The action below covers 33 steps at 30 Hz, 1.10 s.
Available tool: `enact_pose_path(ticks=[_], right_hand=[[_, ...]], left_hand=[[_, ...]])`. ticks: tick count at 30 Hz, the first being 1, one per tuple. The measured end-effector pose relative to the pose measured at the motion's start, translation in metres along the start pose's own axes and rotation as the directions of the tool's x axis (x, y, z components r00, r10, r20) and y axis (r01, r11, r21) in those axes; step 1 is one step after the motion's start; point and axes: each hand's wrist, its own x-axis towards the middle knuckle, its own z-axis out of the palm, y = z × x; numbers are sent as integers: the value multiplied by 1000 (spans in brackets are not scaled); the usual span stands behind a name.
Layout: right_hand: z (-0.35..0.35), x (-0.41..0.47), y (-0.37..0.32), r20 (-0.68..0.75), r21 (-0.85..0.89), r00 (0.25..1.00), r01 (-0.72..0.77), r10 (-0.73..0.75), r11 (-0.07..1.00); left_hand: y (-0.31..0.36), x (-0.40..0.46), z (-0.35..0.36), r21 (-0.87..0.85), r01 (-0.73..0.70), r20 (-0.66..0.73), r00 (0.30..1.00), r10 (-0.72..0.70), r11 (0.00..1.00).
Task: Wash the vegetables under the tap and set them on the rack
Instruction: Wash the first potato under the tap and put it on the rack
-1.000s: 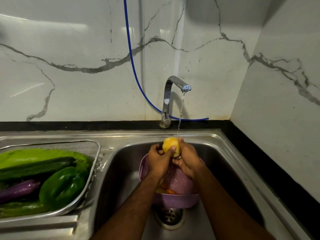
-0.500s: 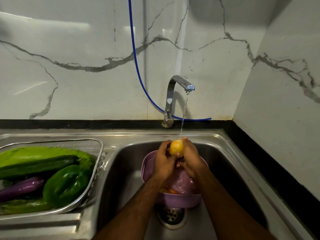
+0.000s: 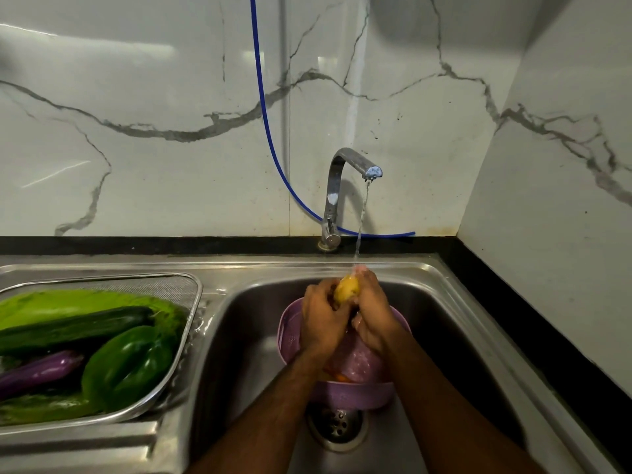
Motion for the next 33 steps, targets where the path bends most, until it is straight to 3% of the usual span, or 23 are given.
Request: enact_pose_path(ticks=[4, 8, 12, 14, 16, 18, 21, 24, 27, 30, 33], right_hand=[[-6, -2, -4, 88, 50, 989, -124, 120, 991], [-6, -7, -5, 217, -39, 972, -83, 89, 996], [5, -5, 4, 37, -194, 998, 60, -54, 979], [7, -1, 4, -81, -193, 995, 49, -65, 980], [3, 4, 2, -76, -132, 997, -3, -7, 991], [-1, 2, 1, 31, -62, 998, -53, 55, 997], [-3, 3, 7, 120, -148, 992, -32, 50, 988], [7, 5, 15, 34, -325, 998, 69, -61, 943], [9, 7, 10, -84, -281, 993, 59, -85, 958], [3, 6, 1, -59, -130, 998, -18, 11, 991], [-2, 7, -3, 4, 89, 999, -37, 37, 995]], left_hand=[[-4, 2, -3, 24, 8, 14, 1000, -8, 1000], [-2, 4, -5, 78, -28, -28, 999, 30, 997], [0, 4, -4, 137, -71, 12, 997, 70, 988], [3, 2, -3, 175, -94, 37, 995, 89, 980], [1, 2, -1, 181, -87, 42, 996, 81, 980], [2, 3, -1, 158, -58, 15, 998, 57, 986], [-1, 5, -4, 78, -25, -18, 999, 26, 997], [2, 5, -8, 76, -18, -41, 999, 21, 997], [-2, 6, -3, 91, -24, 8, 1000, 23, 996], [-2, 5, -3, -124, 75, 104, 993, -62, 989], [-3, 4, -5, -397, 240, 142, 970, -199, 886]])
